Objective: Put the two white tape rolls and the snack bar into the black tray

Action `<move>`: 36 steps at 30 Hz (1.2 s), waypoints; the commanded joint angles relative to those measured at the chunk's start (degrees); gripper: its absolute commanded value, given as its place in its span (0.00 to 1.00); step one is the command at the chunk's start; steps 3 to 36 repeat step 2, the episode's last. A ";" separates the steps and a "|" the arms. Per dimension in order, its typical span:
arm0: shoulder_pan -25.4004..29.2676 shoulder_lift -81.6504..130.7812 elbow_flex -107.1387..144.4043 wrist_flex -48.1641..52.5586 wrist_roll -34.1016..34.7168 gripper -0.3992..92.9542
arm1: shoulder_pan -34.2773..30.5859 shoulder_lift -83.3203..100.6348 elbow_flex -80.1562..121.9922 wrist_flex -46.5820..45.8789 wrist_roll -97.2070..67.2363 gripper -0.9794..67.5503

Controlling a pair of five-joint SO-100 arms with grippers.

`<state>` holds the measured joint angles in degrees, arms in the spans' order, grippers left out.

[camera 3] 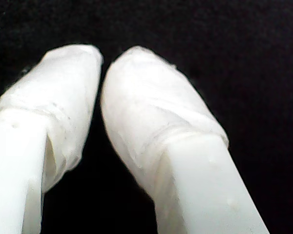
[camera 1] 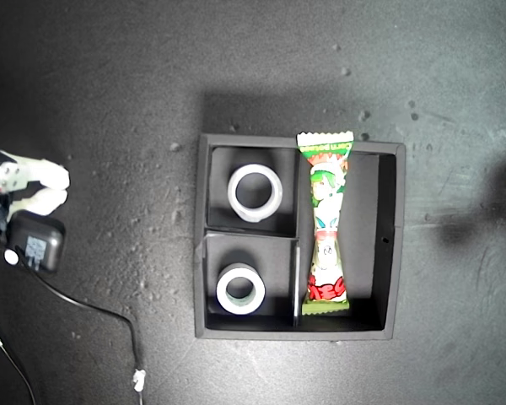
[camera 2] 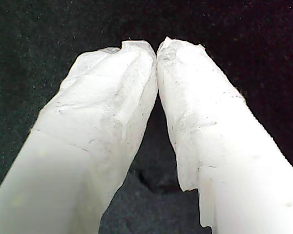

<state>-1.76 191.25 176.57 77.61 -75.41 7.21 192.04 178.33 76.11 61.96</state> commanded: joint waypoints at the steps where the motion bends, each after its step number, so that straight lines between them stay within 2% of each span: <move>1: 0.00 2.81 3.25 2.29 -0.44 0.01 | -0.44 0.00 0.70 0.70 -0.53 0.01; 36: 0.00 2.81 3.25 2.29 -0.44 0.01 | -0.44 0.00 0.70 0.70 -0.53 0.01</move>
